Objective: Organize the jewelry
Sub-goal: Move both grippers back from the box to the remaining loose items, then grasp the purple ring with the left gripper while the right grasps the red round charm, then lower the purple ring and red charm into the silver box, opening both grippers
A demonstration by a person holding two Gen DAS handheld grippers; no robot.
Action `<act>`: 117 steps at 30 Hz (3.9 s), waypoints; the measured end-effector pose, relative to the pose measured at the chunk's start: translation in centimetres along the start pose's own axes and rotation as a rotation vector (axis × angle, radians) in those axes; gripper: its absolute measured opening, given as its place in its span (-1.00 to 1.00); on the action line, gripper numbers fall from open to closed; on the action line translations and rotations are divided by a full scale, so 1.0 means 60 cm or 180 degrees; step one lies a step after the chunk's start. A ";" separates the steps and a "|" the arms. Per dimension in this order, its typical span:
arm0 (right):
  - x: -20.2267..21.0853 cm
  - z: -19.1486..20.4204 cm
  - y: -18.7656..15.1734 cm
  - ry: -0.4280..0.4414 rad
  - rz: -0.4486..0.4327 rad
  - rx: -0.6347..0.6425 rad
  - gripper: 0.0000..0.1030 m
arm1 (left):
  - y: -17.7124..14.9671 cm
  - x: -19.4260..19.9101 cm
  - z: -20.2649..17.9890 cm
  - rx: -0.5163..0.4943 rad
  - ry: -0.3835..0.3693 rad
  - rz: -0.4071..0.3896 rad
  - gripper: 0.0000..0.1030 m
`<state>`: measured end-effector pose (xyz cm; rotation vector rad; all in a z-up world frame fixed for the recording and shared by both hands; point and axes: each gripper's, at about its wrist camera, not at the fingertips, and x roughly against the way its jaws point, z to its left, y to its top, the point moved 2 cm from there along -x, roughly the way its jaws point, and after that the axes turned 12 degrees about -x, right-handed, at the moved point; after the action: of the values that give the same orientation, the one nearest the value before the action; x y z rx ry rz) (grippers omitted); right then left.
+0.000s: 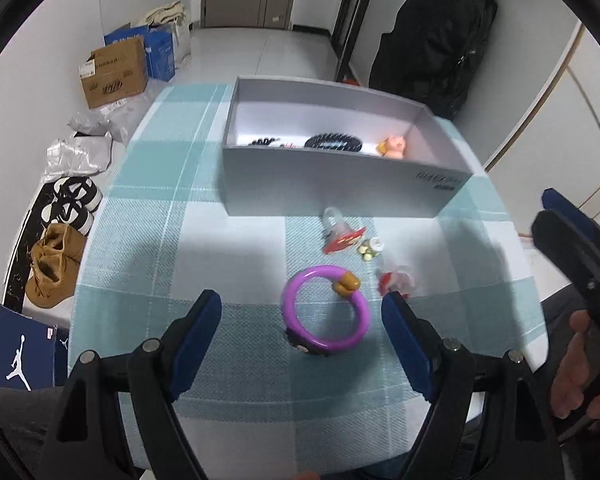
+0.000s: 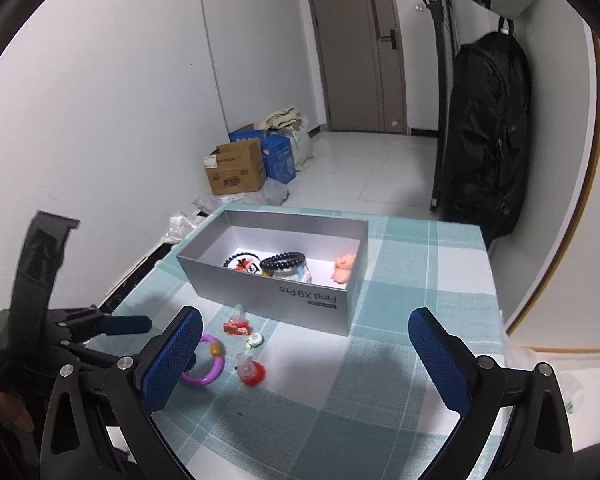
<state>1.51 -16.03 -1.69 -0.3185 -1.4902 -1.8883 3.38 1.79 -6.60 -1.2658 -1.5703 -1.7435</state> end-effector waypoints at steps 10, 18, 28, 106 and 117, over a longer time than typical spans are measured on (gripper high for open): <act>-0.024 -0.025 0.005 -0.0015 0.0215 -0.0223 1.00 | 0.001 -0.024 -0.020 -0.0159 -0.0152 0.0244 0.53; -0.029 -0.037 0.003 0.0095 0.0357 -0.0372 1.00 | 0.001 -0.026 -0.033 -0.0354 -0.0006 0.0313 0.51; -0.038 -0.019 -0.007 0.0197 0.0499 -0.0251 1.00 | 0.005 -0.018 -0.024 -0.0277 -0.0029 0.0306 -0.14; -0.047 0.016 0.047 0.0726 0.0476 -0.0314 -0.68 | 0.119 0.065 0.015 0.0124 -0.0569 -0.0672 -0.14; -0.087 -0.030 0.105 0.0671 0.0515 -0.0546 -0.68 | 0.181 0.005 0.012 -0.0002 -0.0690 -0.0496 -0.14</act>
<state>9.81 -16.36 -0.58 -0.2989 -1.1334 -1.8601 12.47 -0.01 -0.85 -1.4056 -1.8342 -1.7469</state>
